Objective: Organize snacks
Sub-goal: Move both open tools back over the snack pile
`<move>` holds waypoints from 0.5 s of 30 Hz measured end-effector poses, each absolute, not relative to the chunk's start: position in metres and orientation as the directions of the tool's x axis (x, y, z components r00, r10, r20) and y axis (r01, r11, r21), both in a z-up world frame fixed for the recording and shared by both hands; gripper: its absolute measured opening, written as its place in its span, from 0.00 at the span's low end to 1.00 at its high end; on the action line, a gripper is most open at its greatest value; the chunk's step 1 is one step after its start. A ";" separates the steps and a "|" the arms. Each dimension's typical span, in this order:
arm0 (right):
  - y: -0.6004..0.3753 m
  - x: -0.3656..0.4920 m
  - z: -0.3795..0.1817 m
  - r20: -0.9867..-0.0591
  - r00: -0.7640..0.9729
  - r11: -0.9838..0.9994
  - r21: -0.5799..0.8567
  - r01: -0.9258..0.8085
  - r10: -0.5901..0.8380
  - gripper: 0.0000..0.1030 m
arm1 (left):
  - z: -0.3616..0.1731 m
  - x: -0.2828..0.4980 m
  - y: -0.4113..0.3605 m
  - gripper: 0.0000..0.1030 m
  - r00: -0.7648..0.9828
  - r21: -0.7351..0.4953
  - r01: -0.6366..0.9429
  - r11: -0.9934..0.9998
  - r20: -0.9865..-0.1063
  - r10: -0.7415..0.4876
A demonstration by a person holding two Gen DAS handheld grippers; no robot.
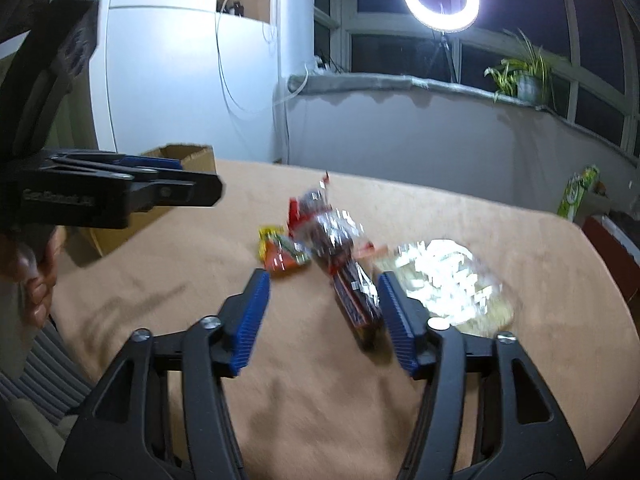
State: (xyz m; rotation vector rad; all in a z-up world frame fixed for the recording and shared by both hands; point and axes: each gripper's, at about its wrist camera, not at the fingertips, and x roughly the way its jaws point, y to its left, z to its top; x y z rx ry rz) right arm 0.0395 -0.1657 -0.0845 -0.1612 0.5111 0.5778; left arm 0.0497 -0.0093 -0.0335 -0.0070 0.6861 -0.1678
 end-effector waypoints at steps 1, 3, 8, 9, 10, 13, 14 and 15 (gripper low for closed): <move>-0.168 0.039 -0.089 -0.517 0.710 0.829 -0.002 -0.560 0.478 0.61 | -0.039 0.053 -0.014 0.68 0.750 -0.064 0.162 0.985 -0.640 -0.165; -0.170 0.040 -0.097 -0.541 0.687 0.822 0.012 -0.570 0.484 0.61 | -0.053 0.061 -0.020 0.68 0.725 -0.073 0.175 0.982 -0.665 -0.179; -0.172 0.043 -0.118 -0.609 0.631 0.811 0.036 -0.584 0.481 0.61 | -0.088 0.076 -0.031 0.68 0.655 -0.100 0.183 0.978 -0.729 -0.197; -0.174 0.045 -0.122 -0.617 0.623 0.811 0.042 -0.584 0.481 0.61 | -0.091 0.078 -0.032 0.68 0.647 -0.100 0.184 0.978 -0.737 -0.197; -0.174 0.047 -0.124 -0.621 0.618 0.810 0.047 -0.584 0.481 0.61 | -0.096 0.080 -0.034 0.68 0.639 -0.099 0.183 0.978 -0.745 -0.195; -0.174 0.050 -0.124 -0.621 0.620 0.807 0.035 -0.589 0.479 0.61 | -0.101 0.085 -0.035 0.68 0.628 -0.098 0.173 0.980 -0.756 -0.187; -0.173 0.052 -0.124 -0.621 0.623 0.807 0.029 -0.589 0.476 0.61 | -0.101 0.086 -0.035 0.67 0.627 -0.100 0.171 0.980 -0.756 -0.186; -0.173 0.056 -0.123 -0.621 0.626 0.810 0.024 -0.586 0.472 0.61 | -0.100 0.089 -0.035 0.67 0.629 -0.101 0.170 0.980 -0.755 -0.187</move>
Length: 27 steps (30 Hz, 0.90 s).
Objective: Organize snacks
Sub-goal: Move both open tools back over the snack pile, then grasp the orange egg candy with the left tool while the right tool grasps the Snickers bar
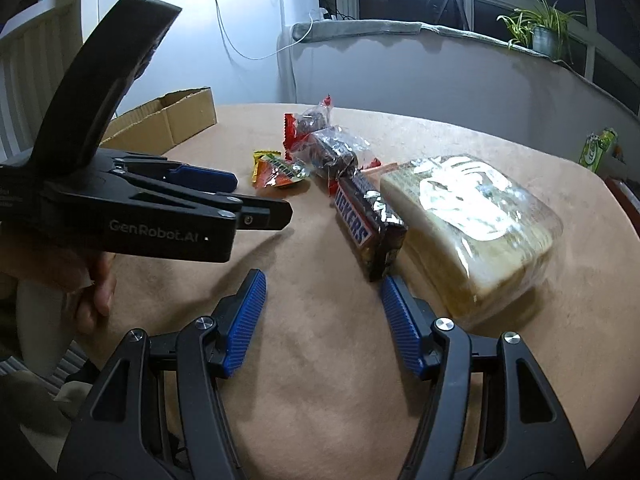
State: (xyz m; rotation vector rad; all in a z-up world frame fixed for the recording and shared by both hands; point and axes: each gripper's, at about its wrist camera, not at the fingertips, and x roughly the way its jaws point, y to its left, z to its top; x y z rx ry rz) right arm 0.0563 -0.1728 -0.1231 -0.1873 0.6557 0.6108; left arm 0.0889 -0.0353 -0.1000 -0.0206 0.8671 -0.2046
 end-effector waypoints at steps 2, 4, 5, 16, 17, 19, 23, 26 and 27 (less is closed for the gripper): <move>-0.173 0.063 -0.123 -0.623 0.631 0.816 0.020 -0.577 0.462 0.61 | -0.099 0.092 -0.035 0.67 0.627 -0.105 0.173 0.979 -0.755 -0.191; -0.176 0.071 -0.121 -0.626 0.637 0.832 0.035 -0.553 0.450 0.61 | -0.099 0.099 -0.034 0.67 0.622 -0.113 0.171 0.979 -0.758 -0.196; -0.179 0.074 -0.121 -0.626 0.630 0.835 0.061 -0.547 0.459 0.61 | -0.100 0.101 -0.033 0.67 0.620 -0.119 0.169 0.978 -0.759 -0.199; -0.175 0.089 -0.111 -0.632 0.606 0.831 0.114 -0.544 0.483 0.60 | -0.102 0.121 -0.039 0.62 0.611 -0.101 0.182 0.978 -0.767 -0.193; -0.176 0.089 -0.110 -0.626 0.609 0.831 0.116 -0.544 0.486 0.54 | -0.102 0.122 -0.038 0.57 0.612 -0.101 0.179 0.979 -0.767 -0.191; -0.175 0.091 -0.109 -0.622 0.612 0.830 0.115 -0.546 0.489 0.32 | -0.102 0.123 -0.037 0.44 0.616 -0.103 0.169 0.980 -0.765 -0.187; -0.173 0.087 -0.111 -0.614 0.617 0.821 0.093 -0.563 0.493 0.24 | -0.102 0.120 -0.034 0.32 0.621 -0.122 0.168 0.978 -0.758 -0.201; -0.174 0.084 -0.112 -0.604 0.628 0.823 0.084 -0.562 0.491 0.23 | -0.100 0.116 -0.033 0.27 0.629 -0.129 0.175 0.976 -0.748 -0.212; -0.174 0.083 -0.112 -0.601 0.632 0.824 0.082 -0.561 0.490 0.23 | -0.099 0.113 -0.033 0.27 0.634 -0.131 0.176 0.976 -0.743 -0.214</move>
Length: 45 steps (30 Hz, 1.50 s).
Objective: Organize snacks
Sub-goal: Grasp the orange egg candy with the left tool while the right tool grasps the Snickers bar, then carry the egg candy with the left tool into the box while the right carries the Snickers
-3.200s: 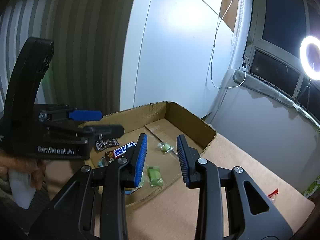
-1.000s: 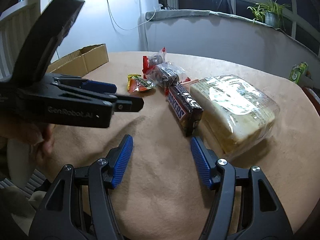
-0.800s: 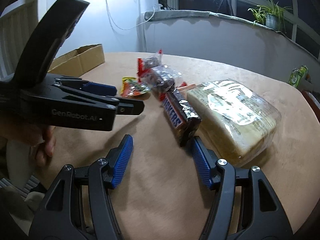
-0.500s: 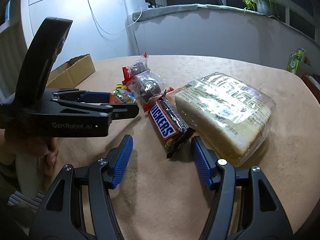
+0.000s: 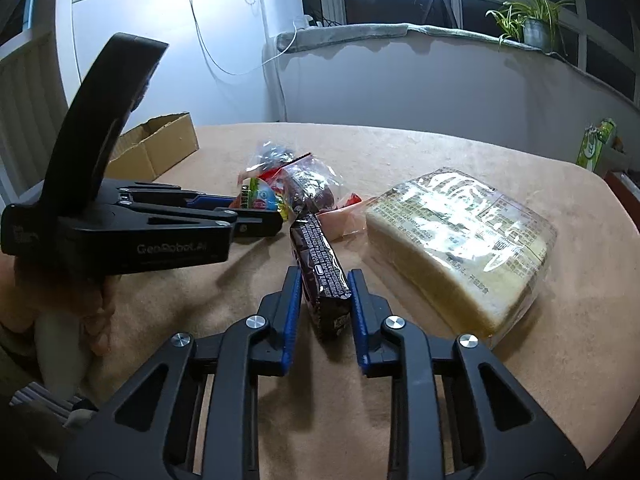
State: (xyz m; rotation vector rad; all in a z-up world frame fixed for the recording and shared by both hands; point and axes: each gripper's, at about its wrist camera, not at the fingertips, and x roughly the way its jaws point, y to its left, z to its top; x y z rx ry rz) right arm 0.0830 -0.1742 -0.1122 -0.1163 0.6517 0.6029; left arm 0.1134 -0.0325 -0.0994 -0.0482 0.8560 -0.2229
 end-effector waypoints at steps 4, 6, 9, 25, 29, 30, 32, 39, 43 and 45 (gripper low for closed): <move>-0.175 0.077 -0.114 -0.589 0.644 0.825 0.071 -0.561 0.488 0.23 | -0.098 0.100 -0.026 0.26 0.648 -0.142 0.169 0.975 -0.730 -0.219; -0.176 0.074 -0.114 -0.578 0.651 0.823 0.066 -0.564 0.492 0.22 | -0.096 0.095 -0.022 0.26 0.653 -0.151 0.166 0.975 -0.724 -0.223; -0.176 0.070 -0.114 -0.569 0.656 0.823 0.065 -0.565 0.496 0.22 | -0.094 0.083 -0.015 0.26 0.660 -0.165 0.161 0.973 -0.715 -0.231; -0.187 0.055 -0.093 -0.513 0.693 0.841 0.119 -0.527 0.507 0.22 | -0.065 0.049 0.004 0.26 0.728 -0.168 0.134 0.977 -0.652 -0.212; -0.184 0.050 -0.069 -0.474 0.721 0.844 0.095 -0.529 0.505 0.22 | -0.047 0.041 0.015 0.26 0.762 -0.161 0.129 0.978 -0.615 -0.202; -0.182 0.049 -0.062 -0.464 0.727 0.843 0.087 -0.531 0.506 0.22 | -0.043 0.040 0.017 0.26 0.769 -0.159 0.127 0.979 -0.607 -0.199; -0.177 0.047 -0.052 -0.451 0.733 0.840 0.074 -0.538 0.509 0.22 | -0.033 0.036 0.024 0.26 0.785 -0.152 0.123 0.981 -0.589 -0.190; -0.145 0.042 -0.033 -0.436 0.730 0.820 0.033 -0.571 0.526 0.22 | -0.019 0.024 0.048 0.26 0.817 -0.148 0.100 0.984 -0.552 -0.166; -0.118 0.040 -0.030 -0.449 0.710 0.799 0.011 -0.602 0.542 0.22 | -0.019 0.017 0.063 0.26 0.828 -0.151 0.080 0.985 -0.541 -0.150; -0.104 0.037 -0.029 -0.452 0.702 0.786 -0.003 -0.618 0.550 0.22 | -0.018 0.012 0.074 0.26 0.834 -0.161 0.064 0.985 -0.533 -0.141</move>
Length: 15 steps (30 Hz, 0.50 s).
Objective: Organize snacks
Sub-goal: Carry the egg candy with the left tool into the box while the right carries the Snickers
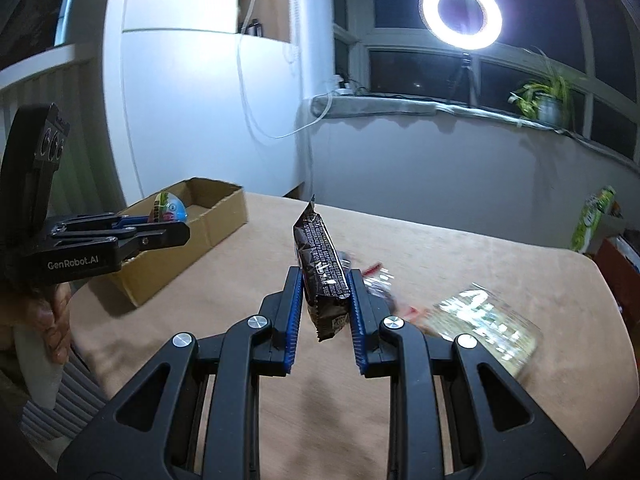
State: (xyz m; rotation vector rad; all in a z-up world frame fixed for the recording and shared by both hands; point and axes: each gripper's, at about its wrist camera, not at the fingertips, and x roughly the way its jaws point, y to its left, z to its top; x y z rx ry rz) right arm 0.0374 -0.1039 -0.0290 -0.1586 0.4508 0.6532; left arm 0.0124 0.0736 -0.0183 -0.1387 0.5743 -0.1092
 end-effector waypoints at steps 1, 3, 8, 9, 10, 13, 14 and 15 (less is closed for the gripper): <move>-0.094 0.036 -0.028 -0.454 0.696 0.778 -0.010 -0.629 0.557 0.22 | -0.018 0.010 0.081 0.26 0.838 -0.164 0.053 0.985 -0.529 -0.134; -0.074 0.035 -0.026 -0.458 0.681 0.758 -0.024 -0.652 0.572 0.22 | -0.018 0.006 0.097 0.26 0.846 -0.171 0.027 0.985 -0.522 -0.113; -0.023 0.030 -0.022 -0.465 0.632 0.695 -0.047 -0.717 0.620 0.22 | -0.021 -0.006 0.136 0.26 0.855 -0.177 -0.051 0.983 -0.516 -0.048; -0.016 0.029 -0.022 -0.466 0.623 0.684 -0.050 -0.727 0.628 0.22 | -0.021 -0.008 0.142 0.26 0.856 -0.177 -0.066 0.982 -0.516 -0.036; -0.004 0.028 -0.021 -0.467 0.610 0.667 -0.055 -0.743 0.641 0.22 | -0.023 -0.012 0.153 0.26 0.856 -0.179 -0.090 0.980 -0.517 -0.016; 0.027 0.024 -0.020 -0.471 0.571 0.619 -0.065 -0.782 0.672 0.22 | -0.026 -0.020 0.179 0.26 0.853 -0.191 -0.143 0.971 -0.521 0.024; 0.036 0.022 -0.021 -0.472 0.560 0.605 -0.068 -0.793 0.681 0.22 | -0.028 -0.022 0.187 0.26 0.851 -0.194 -0.161 0.968 -0.523 0.037; 0.046 0.021 -0.021 -0.473 0.548 0.591 -0.069 -0.804 0.690 0.22 | -0.029 -0.024 0.192 0.26 0.850 -0.197 -0.175 0.965 -0.525 0.047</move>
